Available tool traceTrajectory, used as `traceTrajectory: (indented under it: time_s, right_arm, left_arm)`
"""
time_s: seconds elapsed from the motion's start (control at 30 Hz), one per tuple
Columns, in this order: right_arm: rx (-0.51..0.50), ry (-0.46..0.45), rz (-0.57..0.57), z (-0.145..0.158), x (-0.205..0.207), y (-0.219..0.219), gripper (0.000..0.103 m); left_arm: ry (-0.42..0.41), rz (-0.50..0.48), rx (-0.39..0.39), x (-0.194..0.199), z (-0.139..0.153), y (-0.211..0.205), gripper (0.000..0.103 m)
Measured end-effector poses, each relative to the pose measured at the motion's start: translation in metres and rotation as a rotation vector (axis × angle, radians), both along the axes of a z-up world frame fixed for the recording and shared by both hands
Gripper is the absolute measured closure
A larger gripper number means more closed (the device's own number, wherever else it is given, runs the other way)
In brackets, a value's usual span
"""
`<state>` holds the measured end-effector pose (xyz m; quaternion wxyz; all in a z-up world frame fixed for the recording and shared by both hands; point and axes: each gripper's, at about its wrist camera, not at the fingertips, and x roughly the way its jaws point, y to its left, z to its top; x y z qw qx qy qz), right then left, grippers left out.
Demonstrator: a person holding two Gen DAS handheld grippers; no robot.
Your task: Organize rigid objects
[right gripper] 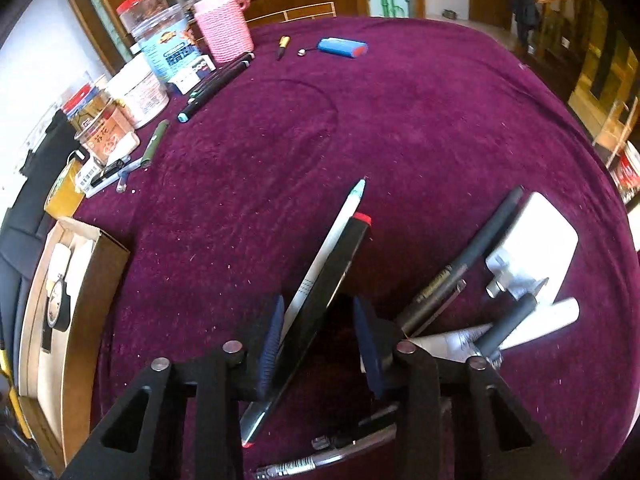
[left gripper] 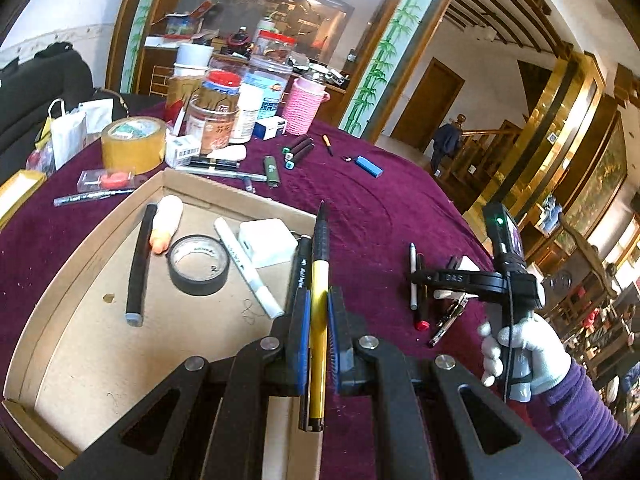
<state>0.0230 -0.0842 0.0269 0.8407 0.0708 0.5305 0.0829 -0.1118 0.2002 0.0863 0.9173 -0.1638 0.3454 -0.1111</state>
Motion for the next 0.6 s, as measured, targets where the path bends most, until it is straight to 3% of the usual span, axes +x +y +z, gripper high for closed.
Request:
traceTrajectory:
  time_s: [0.17,0.3,0.6]
  right_arm:
    - [0.018,0.011,-0.018,0.003,-0.011,-0.001,0.072]
    - [0.117,-0.015,-0.037,0.01,-0.023,-0.007,0.072]
    - [0.008,-0.011,-0.048,0.003,-0.025,-0.003,0.075]
  left_arm:
    - [0.005,0.001,-0.018,0.003,-0.003,0.007,0.095]
    - [0.005,0.003,-0.017,0.002,-0.004,0.008,0.095]
    - [0.014,0.007,-0.022,0.003,-0.006,0.008,0.095]
